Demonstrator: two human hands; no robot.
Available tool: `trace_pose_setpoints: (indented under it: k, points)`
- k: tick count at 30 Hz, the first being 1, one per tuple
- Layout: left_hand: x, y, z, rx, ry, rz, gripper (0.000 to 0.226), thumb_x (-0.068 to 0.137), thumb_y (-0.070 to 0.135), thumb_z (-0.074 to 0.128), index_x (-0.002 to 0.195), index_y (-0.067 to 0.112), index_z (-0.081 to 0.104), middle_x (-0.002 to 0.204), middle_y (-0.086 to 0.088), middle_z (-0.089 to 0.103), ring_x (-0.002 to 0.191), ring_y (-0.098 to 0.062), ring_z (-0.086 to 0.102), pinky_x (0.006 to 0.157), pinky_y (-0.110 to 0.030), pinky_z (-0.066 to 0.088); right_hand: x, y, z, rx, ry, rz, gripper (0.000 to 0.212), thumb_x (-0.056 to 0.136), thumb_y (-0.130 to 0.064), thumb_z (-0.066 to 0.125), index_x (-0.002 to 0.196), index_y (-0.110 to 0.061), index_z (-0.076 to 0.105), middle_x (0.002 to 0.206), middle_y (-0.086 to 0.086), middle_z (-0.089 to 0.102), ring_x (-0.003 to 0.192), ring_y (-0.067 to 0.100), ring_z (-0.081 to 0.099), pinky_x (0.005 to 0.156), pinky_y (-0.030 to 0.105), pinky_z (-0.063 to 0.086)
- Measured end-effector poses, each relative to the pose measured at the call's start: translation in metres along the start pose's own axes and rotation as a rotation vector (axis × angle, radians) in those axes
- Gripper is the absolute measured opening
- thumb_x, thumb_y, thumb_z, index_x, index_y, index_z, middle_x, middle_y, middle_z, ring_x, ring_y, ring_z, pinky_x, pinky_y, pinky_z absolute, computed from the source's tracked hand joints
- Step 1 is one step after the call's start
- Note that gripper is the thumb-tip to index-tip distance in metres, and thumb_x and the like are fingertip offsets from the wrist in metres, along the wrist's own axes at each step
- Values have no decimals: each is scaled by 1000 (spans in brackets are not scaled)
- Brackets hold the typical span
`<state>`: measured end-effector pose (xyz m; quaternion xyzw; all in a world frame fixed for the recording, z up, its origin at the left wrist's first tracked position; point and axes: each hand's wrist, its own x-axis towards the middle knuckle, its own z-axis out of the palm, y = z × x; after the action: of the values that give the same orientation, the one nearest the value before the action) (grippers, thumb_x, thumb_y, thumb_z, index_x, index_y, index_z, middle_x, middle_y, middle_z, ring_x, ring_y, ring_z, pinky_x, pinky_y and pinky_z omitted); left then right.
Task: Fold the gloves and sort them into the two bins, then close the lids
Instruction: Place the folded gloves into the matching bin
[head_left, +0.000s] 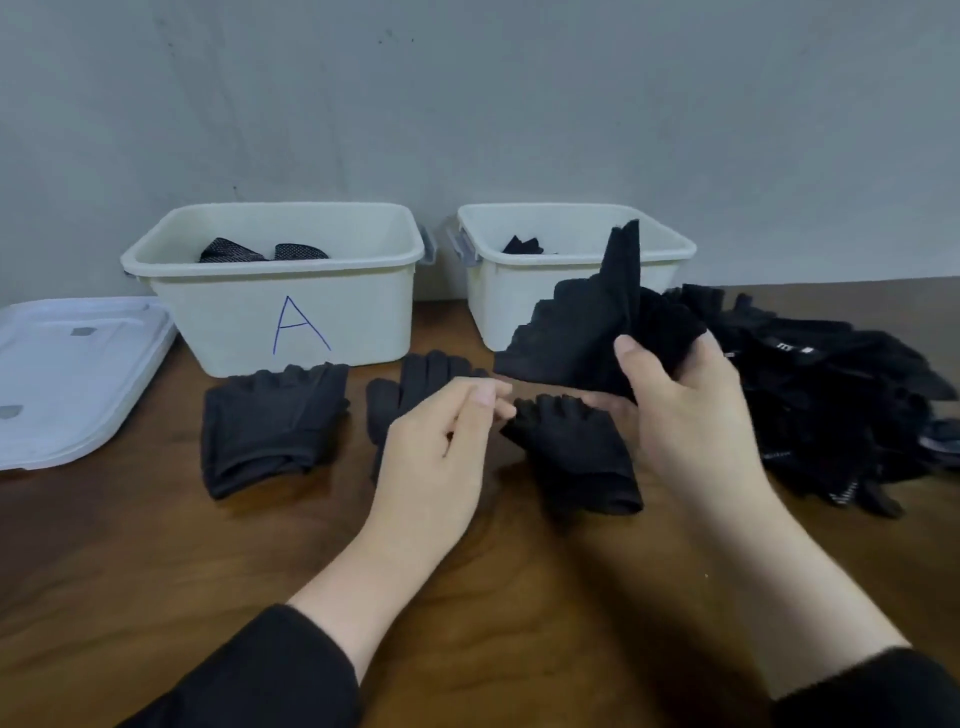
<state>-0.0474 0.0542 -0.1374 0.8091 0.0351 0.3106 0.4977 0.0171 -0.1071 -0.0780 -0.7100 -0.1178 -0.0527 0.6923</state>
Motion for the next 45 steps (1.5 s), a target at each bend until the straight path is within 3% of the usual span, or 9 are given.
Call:
trace_pose_setpoints:
  k: [4, 9, 15, 18, 23, 28, 36, 40, 45]
  points:
    - [-9, -11, 4, 152, -48, 30, 32, 99, 40, 43, 103, 28, 73, 97, 22, 70, 103, 12, 58, 84, 1, 38, 37, -16, -34, -516, -95, -134, 9, 100, -30, 59, 108, -34, 60, 99, -20, 69, 83, 8, 73, 72, 27, 55]
    - [-9, -14, 5, 191, -30, 61, 30, 100, 37, 46, 100, 27, 74, 97, 21, 70, 103, 6, 60, 85, -1, 40, 45, -2, -30, -727, -117, -298, 27, 99, -28, 61, 125, -32, 62, 109, -8, 71, 100, 13, 63, 87, 32, 50]
    - [-7, -20, 5, 264, -14, 72, 24, 100, 29, 51, 104, 25, 74, 98, 20, 69, 103, 6, 58, 85, -2, 39, -8, 74, -30, -1081, -665, -229, 67, 94, -64, 50, 153, -32, 41, 158, -18, 38, 147, 5, 31, 121, 28, 25]
    - [-6, -20, 9, 382, -167, 94, 28, 101, 34, 49, 119, 28, 69, 114, 18, 64, 110, 3, 53, 96, -12, 41, -12, 82, -36, -1025, -626, -235, 68, 95, -65, 44, 154, -32, 39, 159, -20, 34, 148, 1, 25, 123, 28, 21]
    - [-6, -21, 20, 608, -446, 165, 47, 101, 50, 42, 146, 40, 45, 155, 19, 35, 141, -2, 25, 114, -26, 15, -6, 88, -42, -760, -352, -260, 35, 99, -46, 51, 122, -28, 70, 128, -21, 61, 122, -5, 52, 106, 18, 40]
    - [1, -25, 30, 711, -442, 323, 38, 97, 45, 57, 133, 32, 63, 139, 10, 57, 130, -12, 44, 110, -37, 29, 5, 94, -54, -639, -76, -42, 21, 105, -27, 48, 103, -33, 69, 96, -18, 70, 94, 1, 66, 89, 32, 56]
    - [3, -20, 45, 374, -198, 163, 29, 99, 37, 59, 122, 26, 72, 120, 14, 70, 114, -2, 58, 101, -15, 39, 1, 98, -53, -605, -98, -2, 23, 105, -29, 48, 110, -29, 71, 99, -16, 73, 99, 2, 67, 91, 31, 56]
    - [-1, -22, 45, 519, -421, 318, 31, 98, 40, 58, 125, 30, 70, 129, 12, 67, 123, -5, 55, 105, -26, 35, 2, 92, -54, -596, -76, 41, 23, 106, -32, 46, 105, -32, 69, 93, -17, 72, 93, 0, 66, 79, 20, 51]
    - [-2, -22, 38, 534, -612, 263, 46, 101, 53, 43, 143, 37, 51, 149, 23, 45, 142, 7, 28, 115, -14, 12, 3, 84, -53, -555, -70, 125, 25, 101, -40, 55, 121, -29, 68, 103, -19, 70, 96, -7, 61, 77, 10, 44]
